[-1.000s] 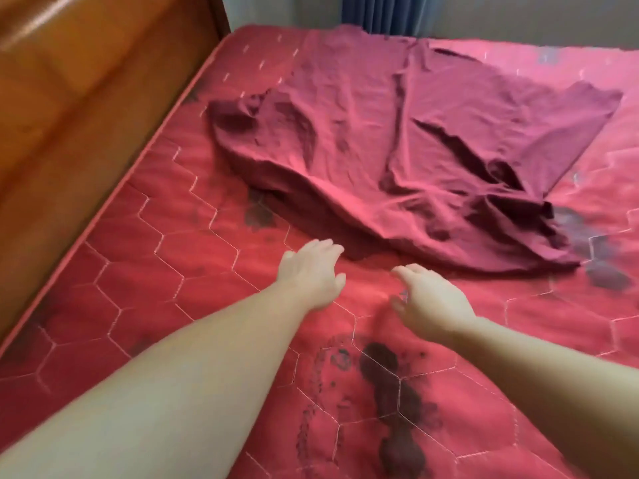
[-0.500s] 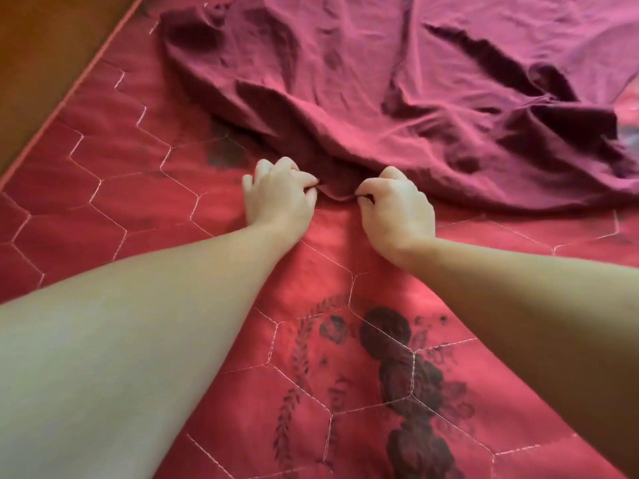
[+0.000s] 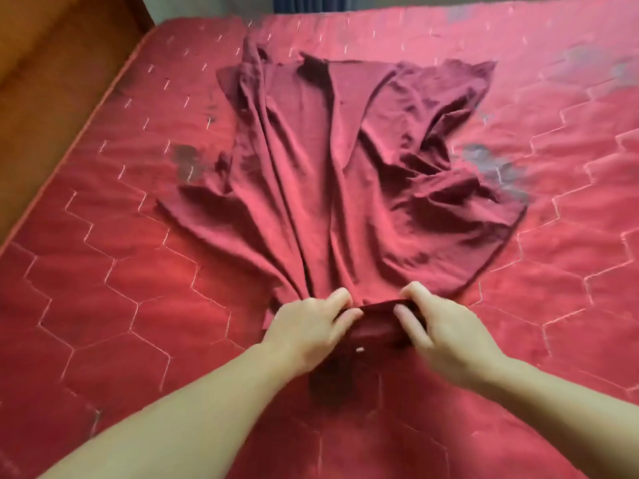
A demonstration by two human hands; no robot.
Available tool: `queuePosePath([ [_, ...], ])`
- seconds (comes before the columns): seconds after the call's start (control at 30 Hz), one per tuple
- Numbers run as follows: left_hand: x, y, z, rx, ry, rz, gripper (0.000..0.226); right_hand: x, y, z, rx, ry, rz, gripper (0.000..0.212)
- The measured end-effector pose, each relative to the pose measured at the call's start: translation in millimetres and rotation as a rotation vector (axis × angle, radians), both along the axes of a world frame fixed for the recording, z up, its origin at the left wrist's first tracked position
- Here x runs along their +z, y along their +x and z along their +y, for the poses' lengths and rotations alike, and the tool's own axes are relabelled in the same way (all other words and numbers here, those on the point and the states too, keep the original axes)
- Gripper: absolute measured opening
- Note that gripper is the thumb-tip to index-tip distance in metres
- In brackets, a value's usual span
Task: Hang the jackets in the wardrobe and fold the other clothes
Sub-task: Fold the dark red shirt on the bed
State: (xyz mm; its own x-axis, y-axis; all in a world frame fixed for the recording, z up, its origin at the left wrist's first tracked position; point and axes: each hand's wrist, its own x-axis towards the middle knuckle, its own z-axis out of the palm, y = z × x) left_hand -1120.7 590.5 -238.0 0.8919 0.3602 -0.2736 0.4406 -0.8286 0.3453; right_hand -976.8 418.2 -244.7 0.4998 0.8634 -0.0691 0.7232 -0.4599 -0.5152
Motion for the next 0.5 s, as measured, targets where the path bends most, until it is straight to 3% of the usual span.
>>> queuePosePath([
  [0.1, 23.4, -4.9, -43.5, -0.14, -0.036, 0.154, 0.061, 23.5, 5.2, -61.4, 0.145, -0.163, -0.124, 0.048],
  [0.2, 54.9, -3.5, -77.0, -0.239, 0.082, 0.211, 0.034, 56.1, 19.2, -108.4, 0.211, -0.32, -0.23, 0.032],
  [0.33, 115.4, -3.6, -107.0, -0.064, 0.203, 0.2, 0.029, 124.3, 41.5, -149.4, 0.27, -0.448, -0.303, 0.018],
  [0.5, 226.3, 12.2, -122.7, -0.07, 0.369, 0.012, 0.032, 238.1, 78.2, -184.2, 0.14, -0.373, -0.406, 0.022],
])
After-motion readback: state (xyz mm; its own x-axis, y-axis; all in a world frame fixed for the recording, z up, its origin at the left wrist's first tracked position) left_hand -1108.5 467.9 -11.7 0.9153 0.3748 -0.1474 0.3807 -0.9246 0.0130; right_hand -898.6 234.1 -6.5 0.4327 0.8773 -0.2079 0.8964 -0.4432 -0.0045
